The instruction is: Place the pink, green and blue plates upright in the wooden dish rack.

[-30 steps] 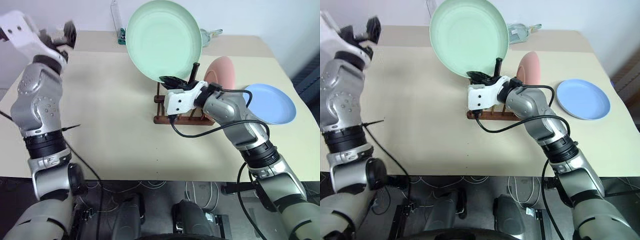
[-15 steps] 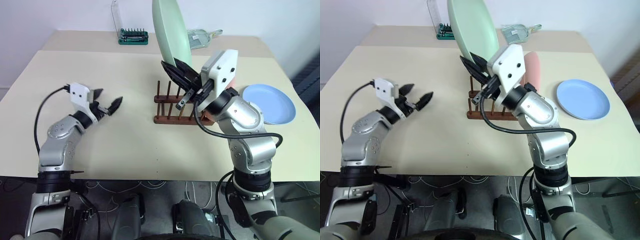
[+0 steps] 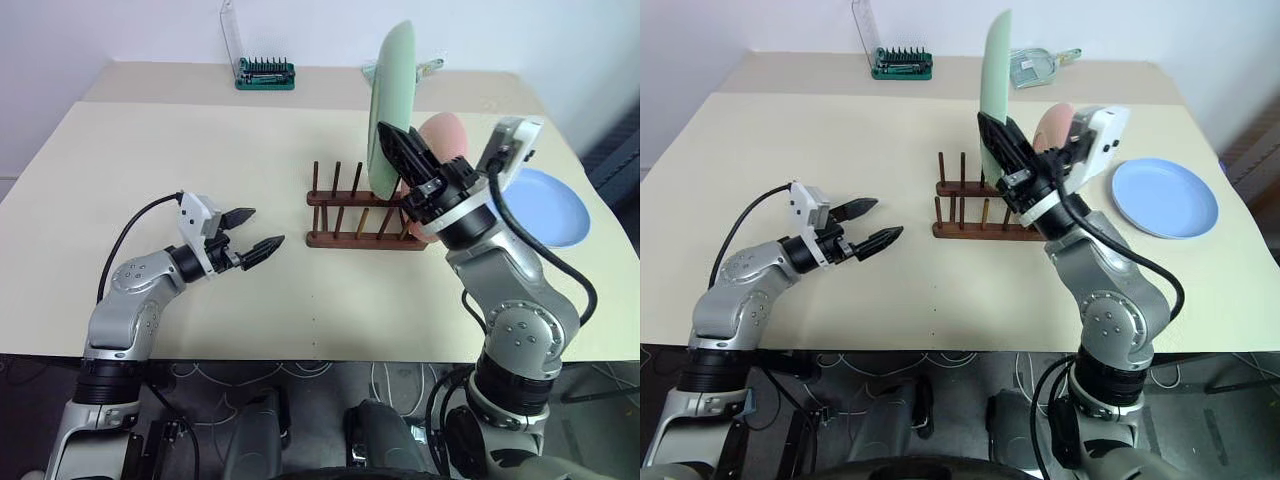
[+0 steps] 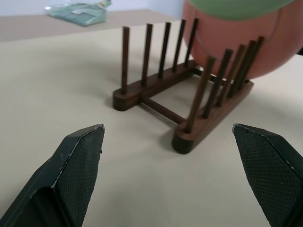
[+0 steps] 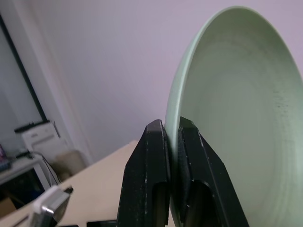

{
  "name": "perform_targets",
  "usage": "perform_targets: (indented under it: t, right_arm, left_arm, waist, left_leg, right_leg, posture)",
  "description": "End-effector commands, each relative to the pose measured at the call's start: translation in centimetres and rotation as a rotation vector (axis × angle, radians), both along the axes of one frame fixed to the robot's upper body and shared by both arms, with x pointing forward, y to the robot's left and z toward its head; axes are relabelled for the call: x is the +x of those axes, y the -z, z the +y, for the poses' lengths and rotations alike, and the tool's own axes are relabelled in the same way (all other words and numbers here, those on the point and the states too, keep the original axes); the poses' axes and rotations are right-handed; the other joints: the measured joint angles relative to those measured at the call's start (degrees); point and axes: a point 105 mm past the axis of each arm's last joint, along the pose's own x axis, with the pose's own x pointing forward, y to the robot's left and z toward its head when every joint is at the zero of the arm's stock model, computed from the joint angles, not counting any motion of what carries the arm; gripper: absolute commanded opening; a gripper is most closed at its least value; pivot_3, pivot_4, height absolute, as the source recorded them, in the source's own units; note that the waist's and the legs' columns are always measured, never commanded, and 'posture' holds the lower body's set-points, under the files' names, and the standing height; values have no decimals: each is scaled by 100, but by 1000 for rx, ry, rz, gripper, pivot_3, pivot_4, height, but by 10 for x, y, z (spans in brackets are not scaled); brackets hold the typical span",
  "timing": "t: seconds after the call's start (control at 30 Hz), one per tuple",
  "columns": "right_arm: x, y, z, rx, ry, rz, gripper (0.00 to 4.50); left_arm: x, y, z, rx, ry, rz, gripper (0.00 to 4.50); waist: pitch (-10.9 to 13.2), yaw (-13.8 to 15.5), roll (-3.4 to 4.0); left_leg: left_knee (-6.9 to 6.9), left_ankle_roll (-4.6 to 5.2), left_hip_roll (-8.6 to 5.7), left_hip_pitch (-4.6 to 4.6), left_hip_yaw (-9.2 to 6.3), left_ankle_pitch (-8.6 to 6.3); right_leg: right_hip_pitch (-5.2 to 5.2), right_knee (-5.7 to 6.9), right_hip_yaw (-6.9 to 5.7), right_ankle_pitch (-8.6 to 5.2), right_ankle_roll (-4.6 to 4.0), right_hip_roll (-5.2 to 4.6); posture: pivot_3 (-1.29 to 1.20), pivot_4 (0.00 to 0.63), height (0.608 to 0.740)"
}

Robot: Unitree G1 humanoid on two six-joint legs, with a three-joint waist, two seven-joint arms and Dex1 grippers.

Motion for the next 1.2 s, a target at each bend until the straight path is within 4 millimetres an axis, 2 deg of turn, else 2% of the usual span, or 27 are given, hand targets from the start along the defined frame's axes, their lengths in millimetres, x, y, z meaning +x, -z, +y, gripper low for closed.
perform_targets:
  t: [0.03, 0.27, 0.63, 1.07, 1.17, 1.2]
  right_arm:
    - [-7, -3, 0, 21, -36, -14, 0]
    - [-7, 4, 3, 20, -74, 13, 0]
    - [13, 16, -12, 49, -48, 108, 0]
    - [20, 33, -14, 7, -22, 195, 0]
    - [19, 33, -14, 8, -24, 195, 962]
    - [19, 33, -14, 7, -23, 195, 1423]
  left_arm:
    - [-5, -7, -5, -6, 33, -38, 4455]
    - [-8, -4, -6, -2, 35, -32, 4455]
    - [-11, -3, -9, 5, 43, -36, 4455]
    - [-10, -1, -11, 12, 46, -36, 4455]
    - [-10, -1, -10, 14, 44, -37, 4500]
    - [-10, 0, -10, 14, 43, -36, 4500]
  waist:
    - [0, -2, 0]
    - [0, -3, 0]
    - [0, 0, 0]
    - [0, 5, 1]
    - [0, 4, 1]
    - [0, 4, 1]
  left_leg:
    - [0, 0, 0, 0, 0, 0]
    - [0, 1, 0, 0, -1, -1]
    - [-1, 3, 0, 0, 0, -2]
    - [-1, 4, 0, 0, 0, -2]
    - [-1, 5, 0, 0, 0, -3]
    - [-1, 5, 0, 0, 0, -3]
  right_leg:
    - [0, 0, 0, 0, 0, 0]
    - [0, 0, 1, 0, 0, 0]
    - [0, -1, 1, 0, 0, -2]
    - [0, -2, 1, 0, 0, -3]
    - [0, -2, 1, 0, 0, -3]
    - [0, -3, 1, 0, 0, -3]
  posture:
    - [0, 150, 732]
    - [0, 150, 732]
    - [0, 150, 732]
    - [0, 150, 732]
    - [0, 150, 732]
    - [0, 150, 732]
